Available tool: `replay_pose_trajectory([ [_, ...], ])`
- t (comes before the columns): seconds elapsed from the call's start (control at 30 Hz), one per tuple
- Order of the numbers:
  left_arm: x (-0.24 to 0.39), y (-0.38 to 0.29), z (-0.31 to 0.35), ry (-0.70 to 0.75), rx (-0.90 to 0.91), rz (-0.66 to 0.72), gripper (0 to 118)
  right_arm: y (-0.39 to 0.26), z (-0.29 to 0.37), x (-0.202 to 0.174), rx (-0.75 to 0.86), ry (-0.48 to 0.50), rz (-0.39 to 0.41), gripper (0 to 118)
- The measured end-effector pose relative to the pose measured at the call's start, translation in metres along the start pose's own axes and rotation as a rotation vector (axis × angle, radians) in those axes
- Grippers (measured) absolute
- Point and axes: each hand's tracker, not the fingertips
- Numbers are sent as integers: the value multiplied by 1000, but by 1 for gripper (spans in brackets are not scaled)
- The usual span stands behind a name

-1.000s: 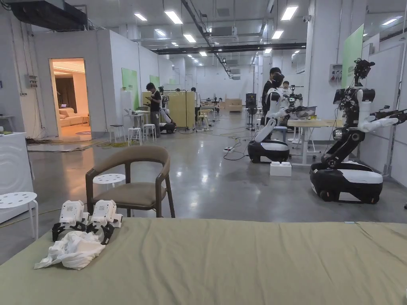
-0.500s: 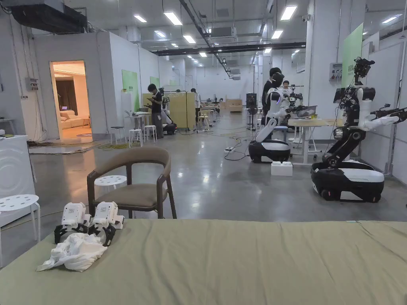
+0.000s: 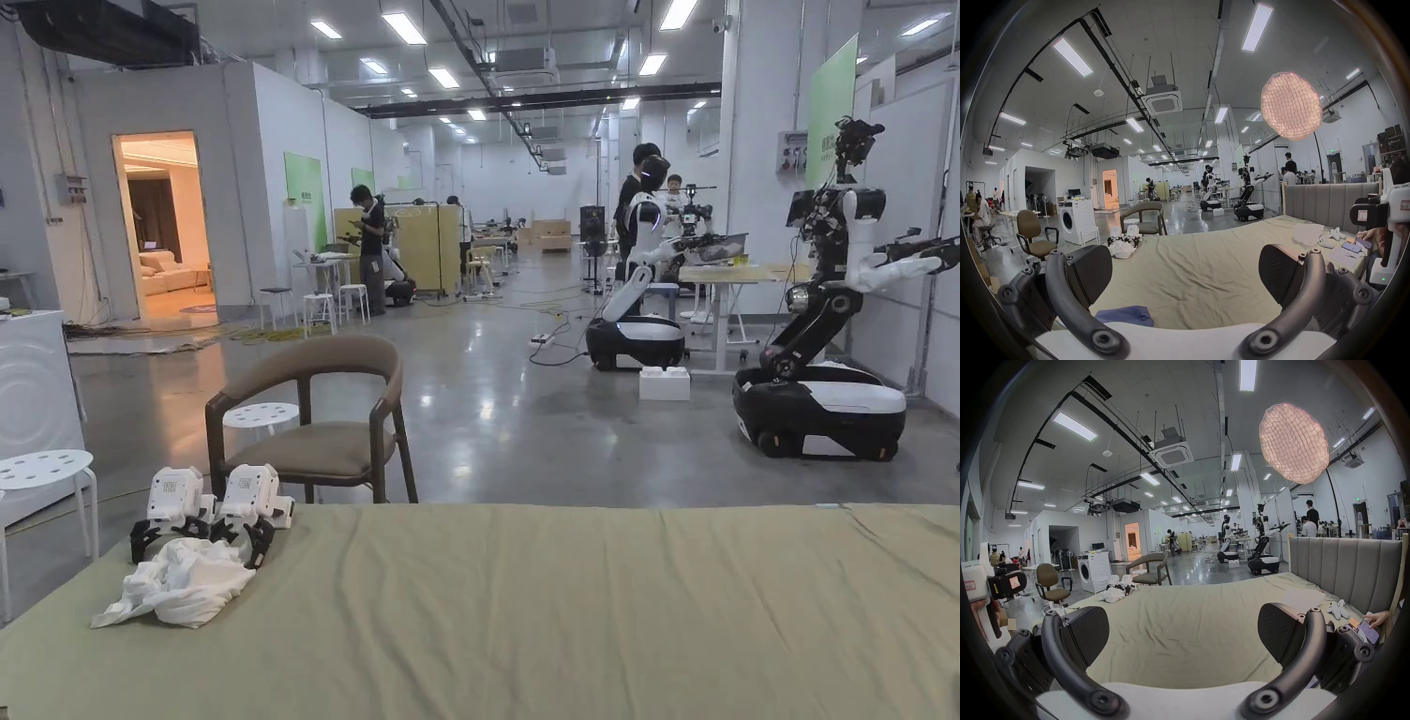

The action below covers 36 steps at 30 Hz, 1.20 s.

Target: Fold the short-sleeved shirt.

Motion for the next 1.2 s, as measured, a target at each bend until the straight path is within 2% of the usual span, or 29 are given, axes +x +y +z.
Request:
replay_pose_trajectory([
  [0.6,-4,-3,2,1,-25,45,118,-3,0,0,-17,0,-11,118],
  [1.03,3,-4,3,-48,-25,9,118,-4,0,0,-21,3,-17,118],
  [1.17,3,-3,2,-48,-28,15,118,1,-2,3,-38,17,-49,118],
  [1.2,2,-3,1,-48,-29,19,118,3,-4,3,-53,-10,-82,118],
])
